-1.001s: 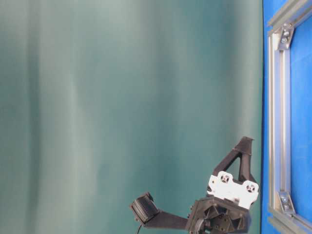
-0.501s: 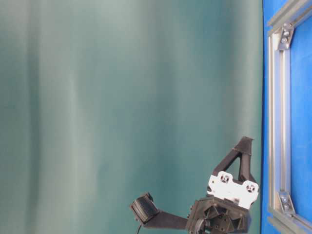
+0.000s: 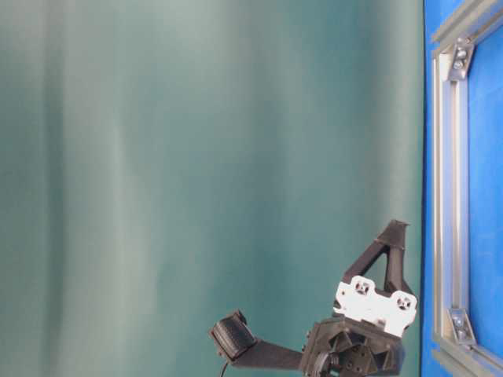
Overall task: Insert the wire through the string loop located on the right side.
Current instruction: 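Align the USB plug with the white zip-tie loop using the right gripper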
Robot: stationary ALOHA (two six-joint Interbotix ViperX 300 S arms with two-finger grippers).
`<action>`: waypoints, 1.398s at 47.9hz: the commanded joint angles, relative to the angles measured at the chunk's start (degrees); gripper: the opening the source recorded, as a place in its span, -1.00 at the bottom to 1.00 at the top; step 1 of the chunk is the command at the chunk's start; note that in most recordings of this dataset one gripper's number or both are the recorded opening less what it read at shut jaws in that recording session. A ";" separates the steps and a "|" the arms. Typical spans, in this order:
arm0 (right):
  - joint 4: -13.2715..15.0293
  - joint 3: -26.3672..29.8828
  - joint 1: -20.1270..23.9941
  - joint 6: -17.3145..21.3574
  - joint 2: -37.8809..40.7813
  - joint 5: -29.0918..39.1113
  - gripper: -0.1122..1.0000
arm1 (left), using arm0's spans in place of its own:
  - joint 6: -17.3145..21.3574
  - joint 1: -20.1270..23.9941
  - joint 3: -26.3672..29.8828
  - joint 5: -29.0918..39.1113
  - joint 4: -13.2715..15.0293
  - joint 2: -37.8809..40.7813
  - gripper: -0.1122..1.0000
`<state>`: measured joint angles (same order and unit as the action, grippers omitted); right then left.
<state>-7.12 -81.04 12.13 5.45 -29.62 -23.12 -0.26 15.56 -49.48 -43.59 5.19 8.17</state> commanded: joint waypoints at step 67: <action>0.09 0.35 -2.72 -0.18 -0.18 -1.14 -0.86 | 0.00 -0.18 0.88 -0.53 -0.18 -1.85 -0.80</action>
<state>-7.12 -81.21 9.49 5.36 -29.62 -23.55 -0.26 15.47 -49.39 -43.59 5.19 8.17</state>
